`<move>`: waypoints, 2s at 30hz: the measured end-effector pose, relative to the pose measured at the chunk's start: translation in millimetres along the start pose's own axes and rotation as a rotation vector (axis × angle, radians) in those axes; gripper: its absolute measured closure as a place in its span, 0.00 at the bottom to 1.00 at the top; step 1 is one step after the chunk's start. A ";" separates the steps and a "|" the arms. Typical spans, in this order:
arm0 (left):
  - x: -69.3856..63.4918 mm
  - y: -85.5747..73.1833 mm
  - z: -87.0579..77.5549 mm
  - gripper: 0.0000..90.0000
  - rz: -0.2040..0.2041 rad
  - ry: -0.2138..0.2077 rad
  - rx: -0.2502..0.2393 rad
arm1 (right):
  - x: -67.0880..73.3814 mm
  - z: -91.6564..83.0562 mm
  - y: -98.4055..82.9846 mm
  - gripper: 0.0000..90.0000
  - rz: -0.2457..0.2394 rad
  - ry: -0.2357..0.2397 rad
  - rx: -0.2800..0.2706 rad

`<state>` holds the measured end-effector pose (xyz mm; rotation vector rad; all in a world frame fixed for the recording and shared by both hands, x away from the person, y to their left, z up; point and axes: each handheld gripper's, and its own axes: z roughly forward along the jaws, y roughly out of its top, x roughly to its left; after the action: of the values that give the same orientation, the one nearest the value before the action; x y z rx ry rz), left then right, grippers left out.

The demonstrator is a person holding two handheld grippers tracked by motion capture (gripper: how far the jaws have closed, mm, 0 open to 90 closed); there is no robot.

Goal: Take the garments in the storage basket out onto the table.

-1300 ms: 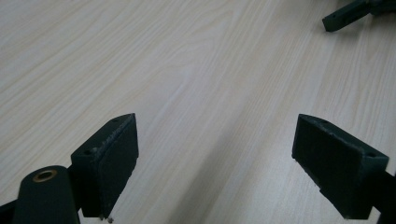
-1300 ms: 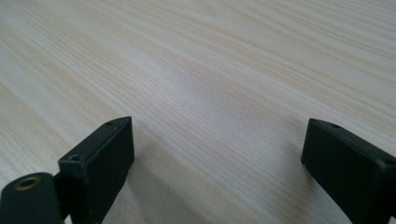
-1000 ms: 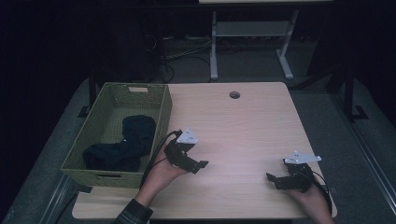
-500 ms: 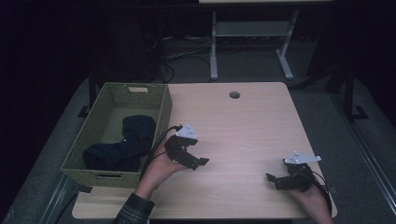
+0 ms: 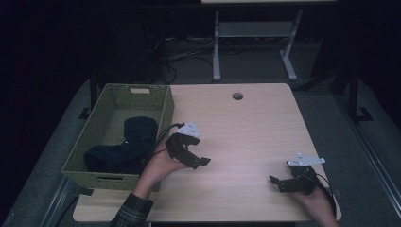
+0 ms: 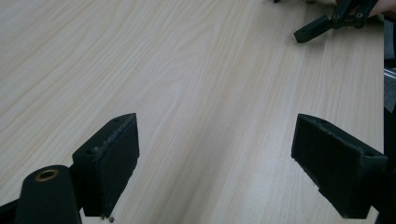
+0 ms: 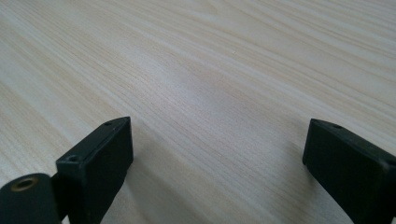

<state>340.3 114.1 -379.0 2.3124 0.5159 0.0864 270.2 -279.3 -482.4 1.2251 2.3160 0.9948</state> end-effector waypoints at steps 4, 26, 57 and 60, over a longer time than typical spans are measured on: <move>0.5 1.2 -5.2 0.17 -0.009 -0.002 -0.004 | 0.2 0.0 0.0 0.09 0.003 0.001 0.000; 12.7 6.5 -36.1 0.17 -0.025 0.031 -0.014 | 0.2 0.0 0.0 0.09 0.003 0.000 -0.001; 29.6 -11.6 -100.3 0.17 -0.092 0.187 -0.011 | 0.2 0.0 0.0 0.09 0.003 0.000 0.000; 31.2 -13.7 -104.4 0.17 -0.098 0.199 -0.013 | 0.2 0.0 0.0 0.09 0.004 0.000 0.000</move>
<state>342.1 204.5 -316.8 2.2735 0.7261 0.2738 270.1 -279.1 -482.4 1.2296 2.3140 0.9962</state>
